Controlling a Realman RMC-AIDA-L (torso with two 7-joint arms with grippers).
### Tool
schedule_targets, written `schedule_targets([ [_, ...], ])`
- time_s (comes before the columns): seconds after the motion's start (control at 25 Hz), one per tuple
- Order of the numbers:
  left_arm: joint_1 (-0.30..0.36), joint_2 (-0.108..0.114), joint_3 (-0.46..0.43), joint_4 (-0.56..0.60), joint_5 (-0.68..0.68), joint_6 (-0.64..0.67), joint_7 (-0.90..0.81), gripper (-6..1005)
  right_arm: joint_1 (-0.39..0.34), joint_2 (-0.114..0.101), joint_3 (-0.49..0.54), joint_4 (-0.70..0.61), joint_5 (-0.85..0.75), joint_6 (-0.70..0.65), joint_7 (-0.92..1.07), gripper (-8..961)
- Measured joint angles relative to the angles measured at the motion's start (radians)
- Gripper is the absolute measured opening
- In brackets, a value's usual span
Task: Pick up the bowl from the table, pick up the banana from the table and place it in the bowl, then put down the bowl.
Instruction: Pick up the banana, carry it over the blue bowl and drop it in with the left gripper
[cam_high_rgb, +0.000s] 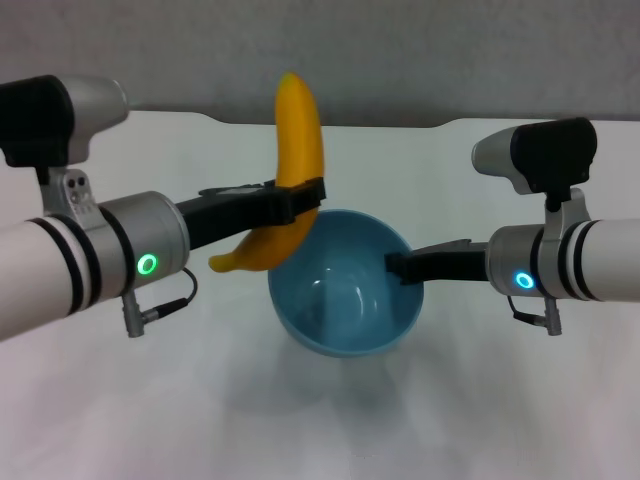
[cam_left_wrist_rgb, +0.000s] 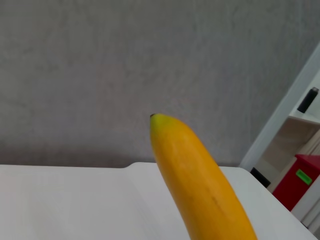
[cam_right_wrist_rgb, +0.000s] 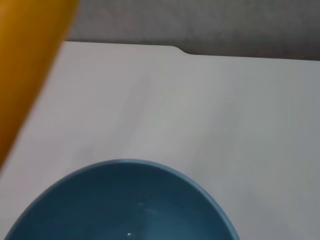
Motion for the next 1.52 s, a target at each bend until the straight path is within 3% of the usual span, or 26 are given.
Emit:
schedule_targets([
  [0.2,-0.019,-0.001,0.013,0.043,-0.043,0.008,0.026,543,0.006,0.002,-0.007,0.0,0.042,-0.002,-0.028,34],
  [0.64,-0.043,-0.002,0.014,0.132,-0.305,0.002,0.223,554,0.03,0.002,-0.017,-0.019,0.061,-0.023,-0.036,33],
  [0.96,-0.058,-0.001,0.028,0.147,-0.347,-0.007,0.256,562,0.048,0.002,-0.019,-0.038,0.063,-0.024,-0.037,33],
  [1.28,-0.099,-0.001,0.022,0.27,-0.393,-0.006,0.283,570,0.053,0.002,-0.033,-0.029,0.089,-0.024,-0.042,33],
  [1.52,-0.109,-0.002,0.028,0.294,-0.402,-0.002,0.32,576,0.053,0.002,-0.034,-0.031,0.089,-0.024,-0.047,33],
])
